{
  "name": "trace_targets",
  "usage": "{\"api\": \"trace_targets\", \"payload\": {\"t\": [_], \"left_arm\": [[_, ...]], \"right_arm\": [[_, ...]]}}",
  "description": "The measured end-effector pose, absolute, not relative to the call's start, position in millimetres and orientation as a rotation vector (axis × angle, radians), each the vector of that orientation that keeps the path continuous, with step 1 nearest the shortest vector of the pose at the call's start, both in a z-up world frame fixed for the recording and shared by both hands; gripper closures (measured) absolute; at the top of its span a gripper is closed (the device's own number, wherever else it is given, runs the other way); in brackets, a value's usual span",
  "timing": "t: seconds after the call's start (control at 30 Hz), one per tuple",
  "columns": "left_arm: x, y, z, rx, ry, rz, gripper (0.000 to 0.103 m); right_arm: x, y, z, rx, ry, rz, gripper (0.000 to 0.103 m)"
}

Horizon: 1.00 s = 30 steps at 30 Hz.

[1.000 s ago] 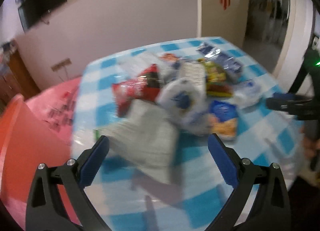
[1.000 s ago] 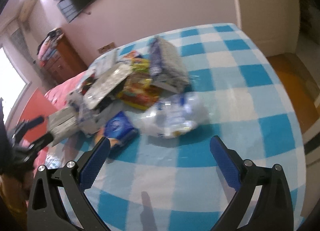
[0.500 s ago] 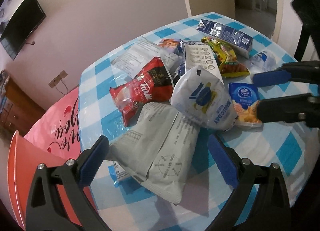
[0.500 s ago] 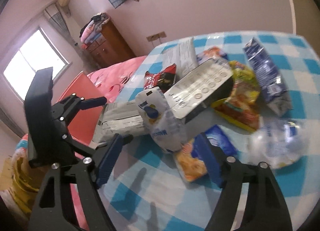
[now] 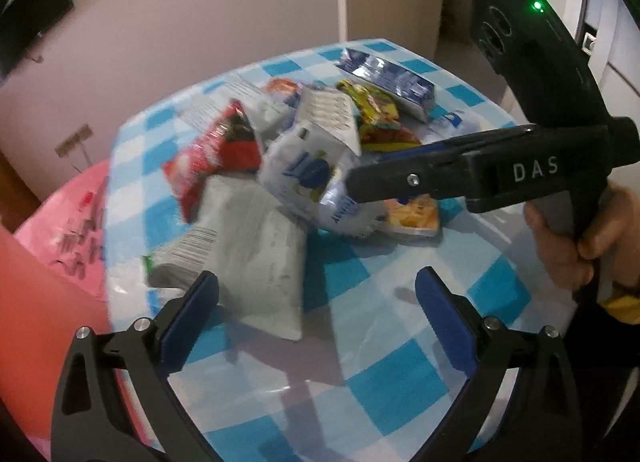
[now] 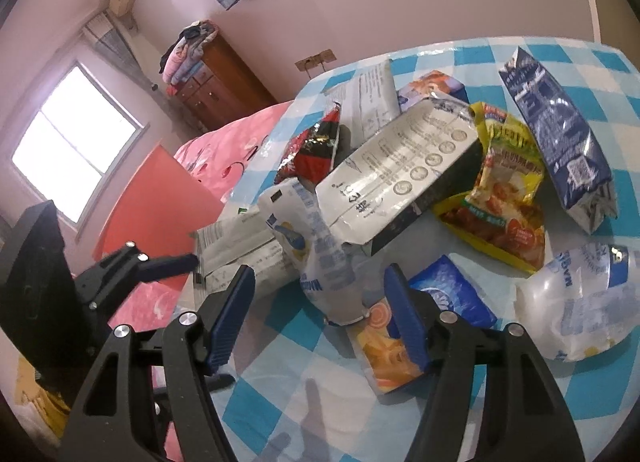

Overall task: Collect trash
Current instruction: 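Close the left gripper on the grey wrapper while the right gripper grasps a plastic bottle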

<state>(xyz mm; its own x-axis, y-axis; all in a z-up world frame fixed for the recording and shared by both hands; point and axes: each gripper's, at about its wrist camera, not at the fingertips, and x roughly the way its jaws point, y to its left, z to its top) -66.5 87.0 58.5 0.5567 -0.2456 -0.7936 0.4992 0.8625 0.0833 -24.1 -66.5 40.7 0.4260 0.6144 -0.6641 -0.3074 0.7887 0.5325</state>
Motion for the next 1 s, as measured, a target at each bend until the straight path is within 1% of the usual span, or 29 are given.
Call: {"api": "trace_targets", "payload": {"t": [0.1, 0.2, 0.27, 0.4, 0.5, 0.53, 0.7, 0.73, 0.77, 0.8, 0.83, 1.0], "left_arm": [[-62.5, 96.8, 66.1, 0.299, 0.851, -0.383, 0.004], [-53.9, 98.6, 66.5, 0.340, 0.851, -0.344, 0.004], [-48.7, 95.4, 65.6, 0.390, 0.845, -0.340, 0.004], [-30.8, 93.9, 63.5, 0.423, 0.858, -0.346, 0.004], [-16.0, 93.7, 55.9, 0.431, 0.897, -0.354, 0.004], [-10.8, 92.7, 51.9, 0.438, 0.916, -0.362, 0.004], [-3.5, 88.4, 40.9, 0.462, 0.943, -0.361, 0.005], [-2.5, 88.6, 40.0, 0.448, 0.946, -0.360, 0.007], [-2.0, 88.7, 39.2, 0.436, 0.951, -0.361, 0.018], [-1.3, 89.0, 37.9, 0.430, 0.956, -0.357, 0.023], [-1.0, 89.3, 36.8, 0.421, 0.958, -0.350, 0.023], [-4.1, 89.3, 34.9, 0.399, 0.952, -0.321, 0.029]], "right_arm": [[-21.9, -63.2, 38.1, 0.341, 0.978, 0.610, 0.036], [-19.8, -59.4, 32.1, 0.340, 0.990, 0.625, 0.036], [-16.5, -57.3, 27.8, 0.353, 0.999, 0.644, 0.040], [-6.9, -56.2, 20.3, 0.381, 1.012, 0.657, 0.042], [-1.3, -56.1, 15.7, 0.389, 1.024, 0.664, 0.047], [1.1, -55.9, 13.2, 0.394, 1.031, 0.666, 0.051], [4.5, -60.3, 4.4, 0.432, 1.044, 0.668, 0.061], [4.0, -61.3, 3.9, 0.436, 1.041, 0.668, 0.064], [2.6, -62.5, 3.5, 0.439, 1.039, 0.667, 0.066], [1.1, -63.4, 3.4, 0.444, 1.038, 0.669, 0.068], [0.0, -64.6, 3.4, 0.451, 1.037, 0.674, 0.070], [-10.4, -66.3, 9.0, 0.444, 1.023, 0.683, 0.070]]}}
